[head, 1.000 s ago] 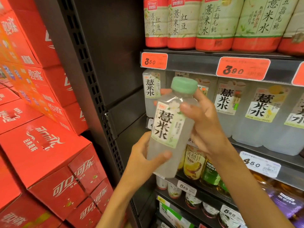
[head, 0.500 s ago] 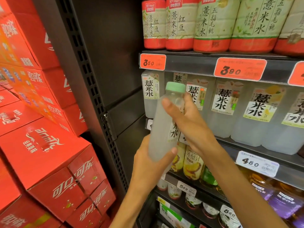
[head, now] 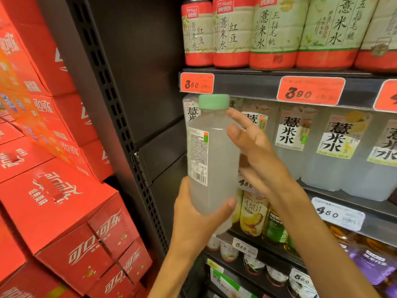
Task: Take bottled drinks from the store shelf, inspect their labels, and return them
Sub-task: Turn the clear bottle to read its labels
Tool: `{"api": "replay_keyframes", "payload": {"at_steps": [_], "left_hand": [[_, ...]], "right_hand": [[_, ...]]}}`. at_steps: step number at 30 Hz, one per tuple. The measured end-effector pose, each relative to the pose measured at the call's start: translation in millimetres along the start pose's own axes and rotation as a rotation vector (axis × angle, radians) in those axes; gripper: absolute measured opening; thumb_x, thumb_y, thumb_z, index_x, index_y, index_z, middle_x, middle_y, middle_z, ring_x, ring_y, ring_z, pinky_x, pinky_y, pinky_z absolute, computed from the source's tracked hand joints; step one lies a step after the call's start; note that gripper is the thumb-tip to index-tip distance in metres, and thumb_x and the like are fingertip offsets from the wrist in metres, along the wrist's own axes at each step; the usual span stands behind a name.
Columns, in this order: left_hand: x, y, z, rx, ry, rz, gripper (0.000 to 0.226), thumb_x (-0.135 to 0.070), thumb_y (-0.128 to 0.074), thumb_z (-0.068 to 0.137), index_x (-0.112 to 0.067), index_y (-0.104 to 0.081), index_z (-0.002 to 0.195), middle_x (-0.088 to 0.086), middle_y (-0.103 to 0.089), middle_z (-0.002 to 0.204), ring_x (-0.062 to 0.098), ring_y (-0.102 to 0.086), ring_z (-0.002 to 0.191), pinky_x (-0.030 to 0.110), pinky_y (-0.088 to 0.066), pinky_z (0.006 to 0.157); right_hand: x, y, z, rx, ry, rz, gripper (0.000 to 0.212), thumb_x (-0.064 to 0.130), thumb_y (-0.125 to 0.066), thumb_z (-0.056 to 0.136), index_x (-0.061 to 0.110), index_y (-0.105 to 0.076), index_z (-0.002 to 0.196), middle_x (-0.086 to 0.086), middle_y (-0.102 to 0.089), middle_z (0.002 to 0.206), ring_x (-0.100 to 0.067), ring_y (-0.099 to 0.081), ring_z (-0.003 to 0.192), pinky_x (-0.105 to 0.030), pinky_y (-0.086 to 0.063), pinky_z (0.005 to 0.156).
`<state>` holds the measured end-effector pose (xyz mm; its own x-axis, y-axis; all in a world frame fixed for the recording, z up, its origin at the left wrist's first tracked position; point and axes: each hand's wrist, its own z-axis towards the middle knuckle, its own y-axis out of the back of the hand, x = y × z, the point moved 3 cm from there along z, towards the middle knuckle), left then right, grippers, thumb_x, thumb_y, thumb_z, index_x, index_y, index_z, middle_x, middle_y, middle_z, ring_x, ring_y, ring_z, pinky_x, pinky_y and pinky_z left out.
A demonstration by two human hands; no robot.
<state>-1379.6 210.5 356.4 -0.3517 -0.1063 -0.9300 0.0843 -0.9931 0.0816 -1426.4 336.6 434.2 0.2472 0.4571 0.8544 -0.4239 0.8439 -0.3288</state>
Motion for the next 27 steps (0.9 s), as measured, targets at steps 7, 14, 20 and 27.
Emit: {"api": "replay_keyframes", "payload": {"at_steps": [7, 14, 20, 27], "left_hand": [[2, -2, -4, -0.063, -0.023, 0.179, 0.075, -0.067, -0.075, 0.053, -0.065, -0.032, 0.115, -0.037, -0.046, 0.116, -0.014, -0.049, 0.108, 0.008, -0.048, 0.074], [8, 7, 2, 0.436, 0.238, -0.306, 0.074, -0.045, -0.083, 0.063, -0.027, -0.053, 0.128, -0.002, -0.066, 0.120, 0.019, -0.061, 0.113, 0.027, -0.052, 0.084], [15, 4, -3, 0.447, 0.268, -0.342, 0.052, -0.033, -0.076, 0.066, -0.027, -0.064, 0.117, 0.003, -0.070, 0.110, 0.020, -0.066, 0.103, 0.027, -0.053, 0.079], [5, 5, 0, 0.095, 0.076, 0.195, 0.065, -0.049, -0.077, 0.055, -0.053, -0.045, 0.111, -0.029, -0.058, 0.105, -0.009, -0.056, 0.098, 0.015, -0.052, 0.070]], "right_hand": [[-16, -3, 2, -0.201, 0.028, -0.104, 0.049, 0.036, -0.077, 0.072, 0.026, -0.058, 0.116, -0.002, -0.073, 0.106, -0.019, -0.070, 0.098, -0.032, -0.057, 0.079], [-25, 8, 9, -0.120, -0.098, 0.213, 0.057, 0.044, -0.073, 0.073, 0.011, -0.063, 0.119, -0.014, -0.072, 0.104, -0.026, -0.070, 0.094, -0.037, -0.057, 0.073], [-29, 10, 7, -0.079, -0.145, 0.128, 0.052, 0.050, -0.066, 0.080, 0.017, -0.062, 0.119, -0.013, -0.070, 0.111, -0.026, -0.067, 0.105, -0.038, -0.056, 0.083], [-18, 8, 2, -0.151, -0.121, -0.194, 0.063, 0.053, -0.068, 0.073, 0.026, -0.050, 0.127, 0.003, -0.070, 0.110, -0.015, -0.066, 0.105, -0.031, -0.055, 0.083]]}}
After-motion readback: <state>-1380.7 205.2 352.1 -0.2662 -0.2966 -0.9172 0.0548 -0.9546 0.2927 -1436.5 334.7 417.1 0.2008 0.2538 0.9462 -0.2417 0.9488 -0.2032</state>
